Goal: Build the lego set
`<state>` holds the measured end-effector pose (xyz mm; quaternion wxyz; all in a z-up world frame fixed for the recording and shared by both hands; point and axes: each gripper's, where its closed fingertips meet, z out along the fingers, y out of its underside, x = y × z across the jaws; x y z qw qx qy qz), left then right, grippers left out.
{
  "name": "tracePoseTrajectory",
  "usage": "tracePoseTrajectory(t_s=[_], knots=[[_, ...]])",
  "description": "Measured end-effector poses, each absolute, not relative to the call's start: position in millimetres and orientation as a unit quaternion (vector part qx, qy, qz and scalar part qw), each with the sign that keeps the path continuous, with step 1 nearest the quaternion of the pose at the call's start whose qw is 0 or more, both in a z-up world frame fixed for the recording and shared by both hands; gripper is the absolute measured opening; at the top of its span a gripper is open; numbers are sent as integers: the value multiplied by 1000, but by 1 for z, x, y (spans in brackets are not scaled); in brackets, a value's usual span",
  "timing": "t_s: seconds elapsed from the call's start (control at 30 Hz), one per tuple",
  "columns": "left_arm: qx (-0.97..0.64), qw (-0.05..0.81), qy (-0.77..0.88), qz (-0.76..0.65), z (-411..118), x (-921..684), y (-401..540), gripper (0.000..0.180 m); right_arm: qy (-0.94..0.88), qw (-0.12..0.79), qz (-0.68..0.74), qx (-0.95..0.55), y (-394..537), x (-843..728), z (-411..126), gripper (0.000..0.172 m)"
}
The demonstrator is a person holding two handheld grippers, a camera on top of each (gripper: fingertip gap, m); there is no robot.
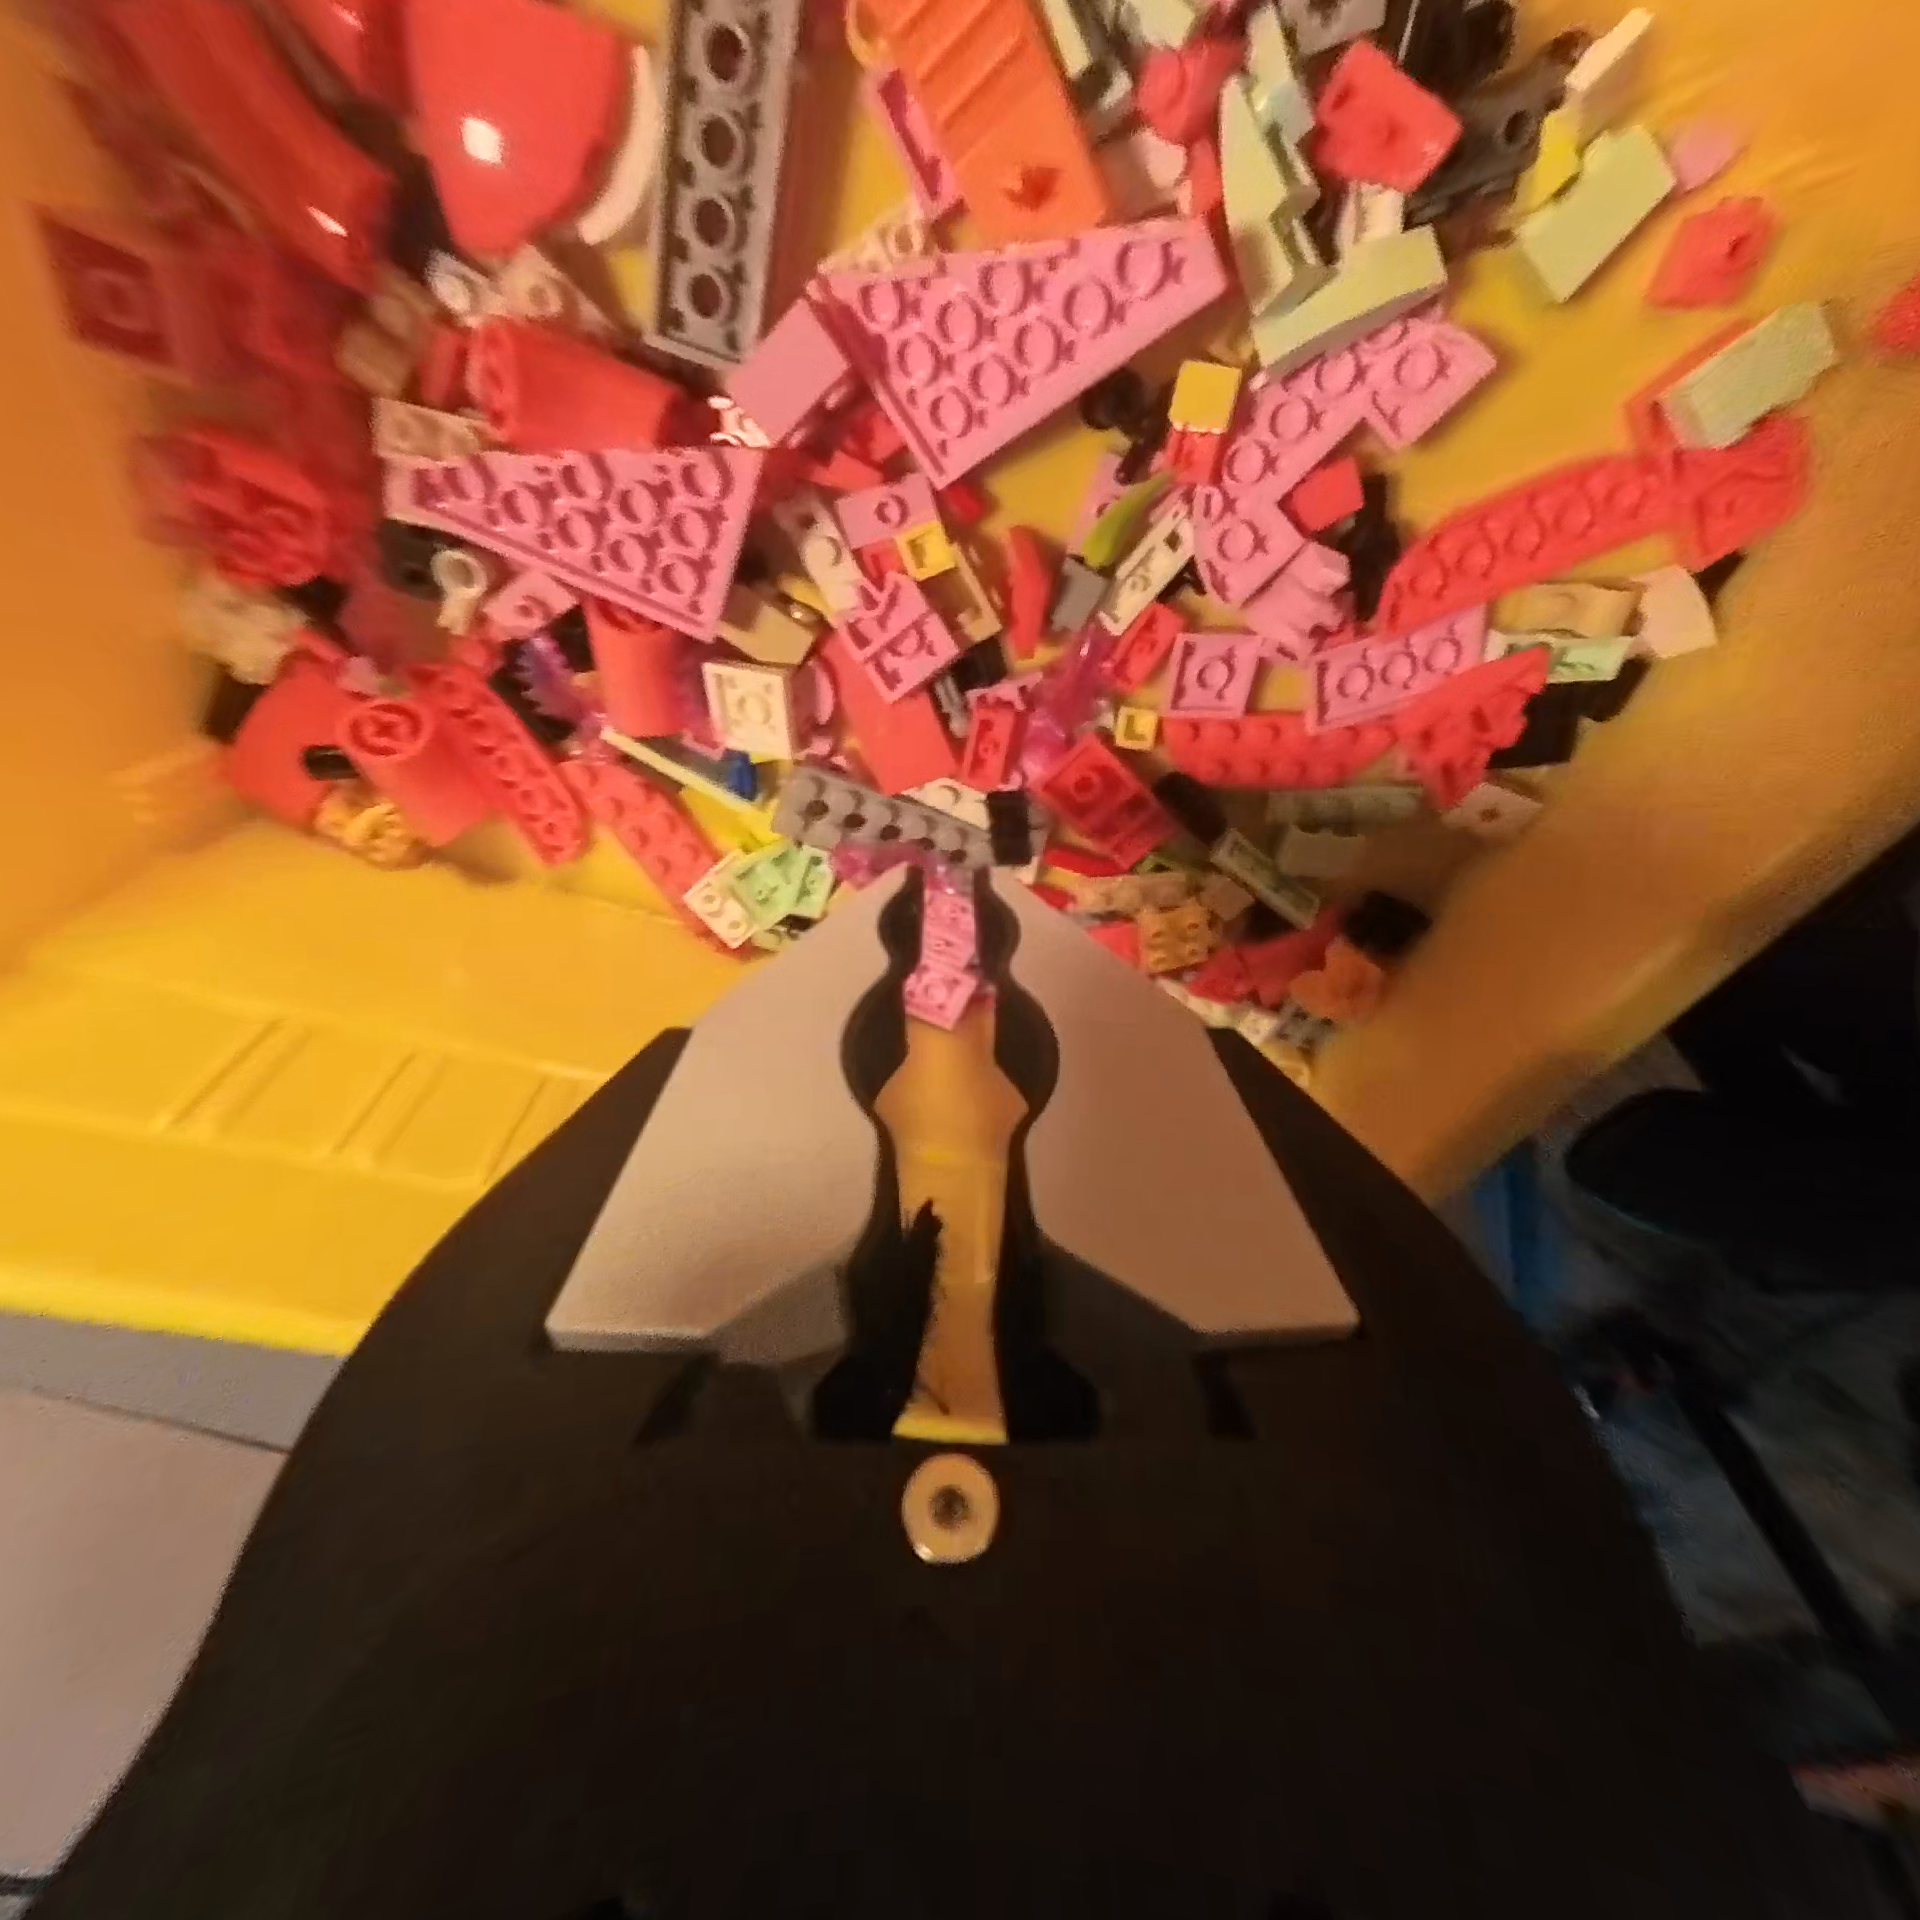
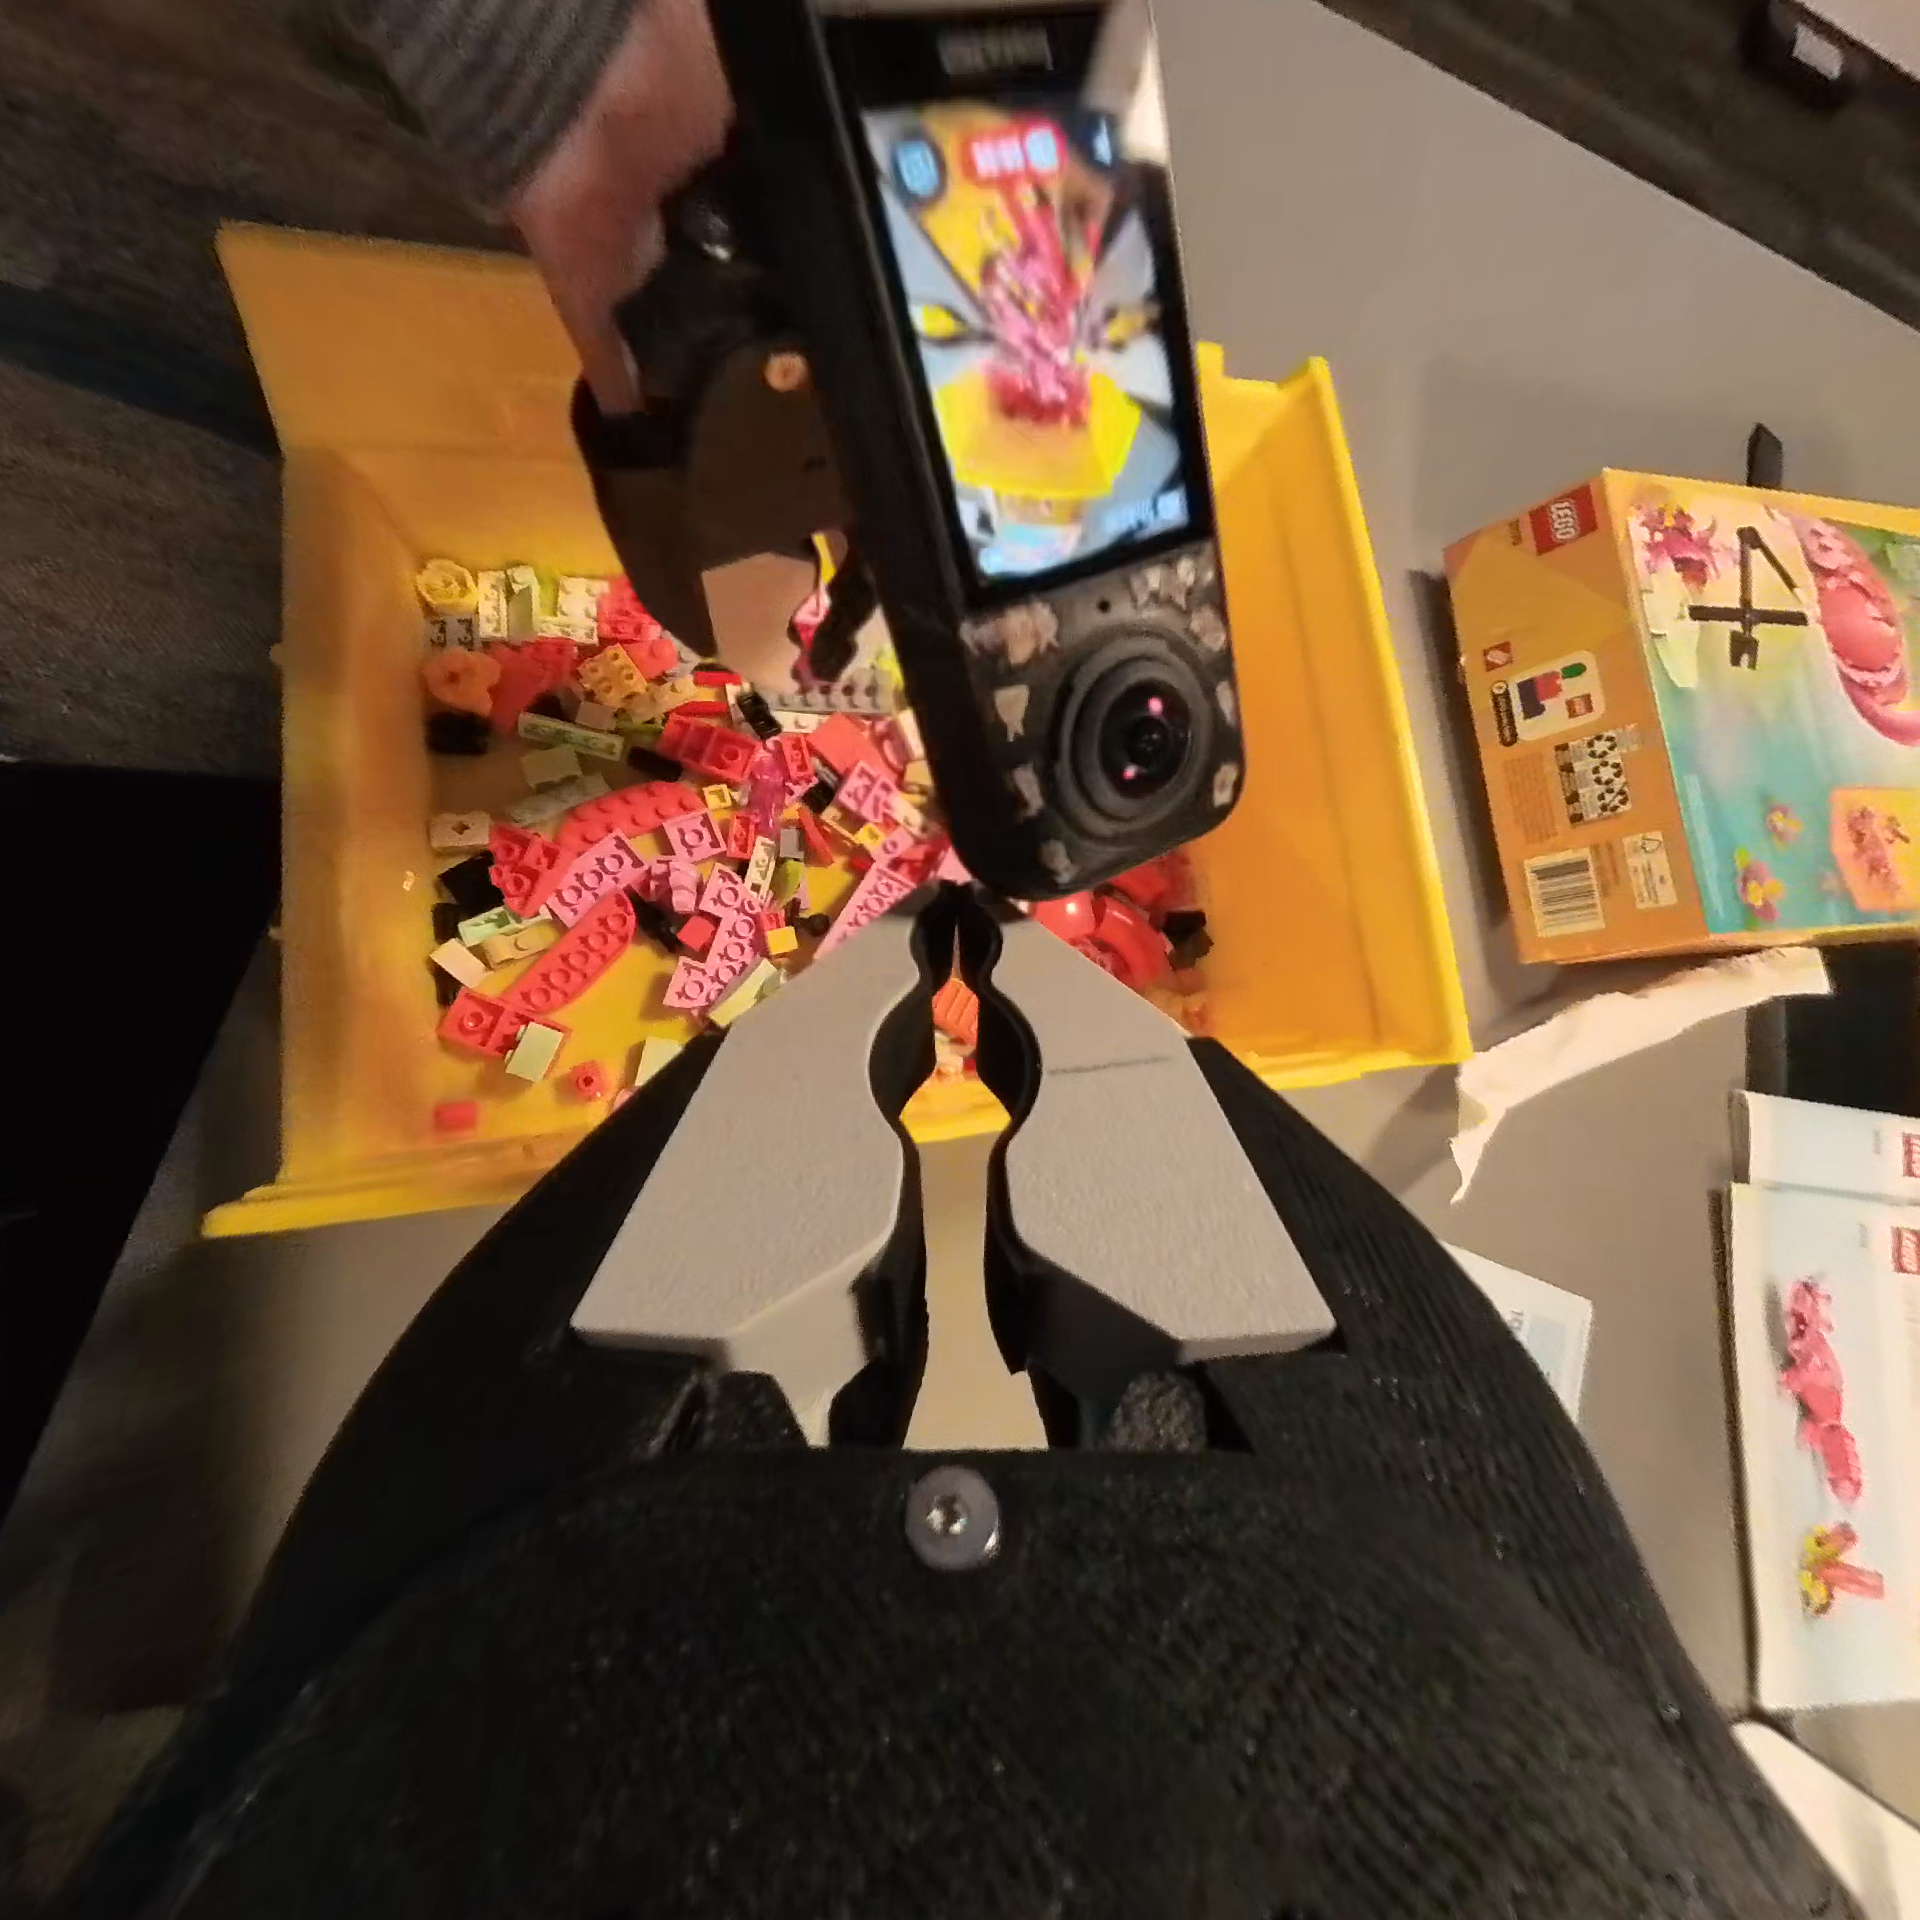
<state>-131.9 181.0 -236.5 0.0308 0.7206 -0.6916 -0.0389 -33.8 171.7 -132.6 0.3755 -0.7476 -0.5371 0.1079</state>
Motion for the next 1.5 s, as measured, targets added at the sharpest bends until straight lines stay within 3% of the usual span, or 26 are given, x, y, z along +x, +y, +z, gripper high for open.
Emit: tracePoseTrajectory(t_s=[0.17, 0.4, 0.57, 0.97, 1.17, 1.5], knots=[[719, 55, -692, -28, -244, -130, 178, 19, -533, 376, 109, -750, 170, -30, -131, 0], [724, 86, -684, -27, -245, -143, 163, 18, -543, 372, 110, -745, 165, -32, -130, 0], [719, 110, -685, -36, -249, -154, 154, 1, -558, 351, 109, -744, 160, -33, -138, 0], [714, 206, -666, -65, -253, -180, 127, 0, -574, 345, 96, -737, 150, -33, -137, 0], [706, 218, -671, -59, -263, -178, 123, 0, -552, 378, 87, -738, 152, -20, -122, 0], [714, 153, -682, -37, -262, -155, 135, 0, -471, 407, 78, -779, 170, 27, -115, 0]])
